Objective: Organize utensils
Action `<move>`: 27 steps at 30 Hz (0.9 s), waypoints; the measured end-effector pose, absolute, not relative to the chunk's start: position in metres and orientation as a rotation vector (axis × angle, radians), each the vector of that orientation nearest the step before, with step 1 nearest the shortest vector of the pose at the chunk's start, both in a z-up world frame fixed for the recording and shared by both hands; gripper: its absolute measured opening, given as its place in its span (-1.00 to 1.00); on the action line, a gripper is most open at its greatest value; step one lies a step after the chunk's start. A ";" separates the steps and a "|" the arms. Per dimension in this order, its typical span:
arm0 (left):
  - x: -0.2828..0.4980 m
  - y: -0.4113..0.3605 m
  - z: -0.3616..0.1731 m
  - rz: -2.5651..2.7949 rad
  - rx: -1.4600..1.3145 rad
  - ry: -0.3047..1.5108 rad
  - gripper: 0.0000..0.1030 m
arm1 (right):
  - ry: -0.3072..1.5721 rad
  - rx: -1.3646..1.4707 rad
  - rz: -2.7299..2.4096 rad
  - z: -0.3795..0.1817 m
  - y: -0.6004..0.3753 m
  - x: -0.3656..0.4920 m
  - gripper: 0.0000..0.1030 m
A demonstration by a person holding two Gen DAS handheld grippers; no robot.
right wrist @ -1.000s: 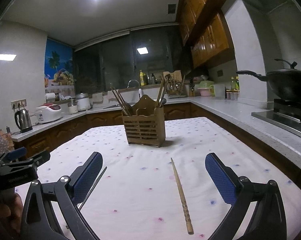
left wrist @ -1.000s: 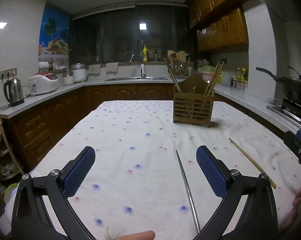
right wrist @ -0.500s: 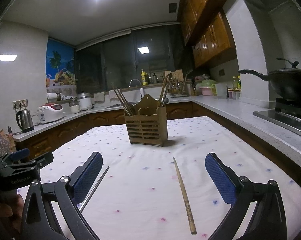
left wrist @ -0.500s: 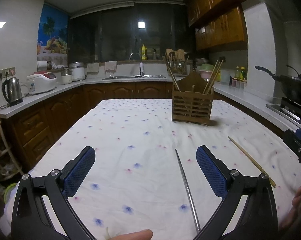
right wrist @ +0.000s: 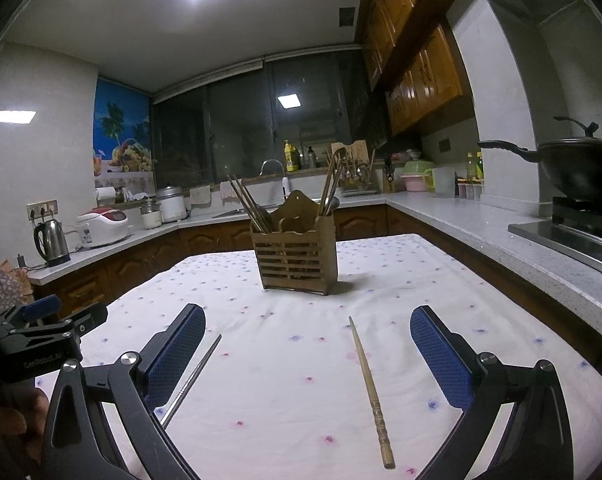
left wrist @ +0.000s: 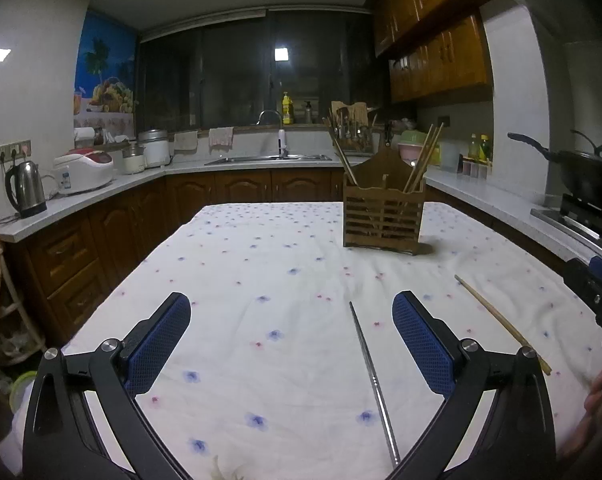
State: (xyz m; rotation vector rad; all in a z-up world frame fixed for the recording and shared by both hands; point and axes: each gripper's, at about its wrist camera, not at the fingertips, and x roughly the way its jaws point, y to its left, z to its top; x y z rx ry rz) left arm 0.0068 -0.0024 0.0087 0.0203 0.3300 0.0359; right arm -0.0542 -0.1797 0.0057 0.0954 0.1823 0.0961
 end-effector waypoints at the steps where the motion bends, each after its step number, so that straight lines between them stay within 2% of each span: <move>1: 0.007 -0.003 0.009 0.034 0.021 0.330 1.00 | 0.182 0.097 0.096 0.006 -0.179 -0.054 1.00; 27: 0.009 -0.003 0.011 0.019 0.012 0.341 1.00 | 0.186 0.100 0.100 0.007 -0.177 -0.056 1.00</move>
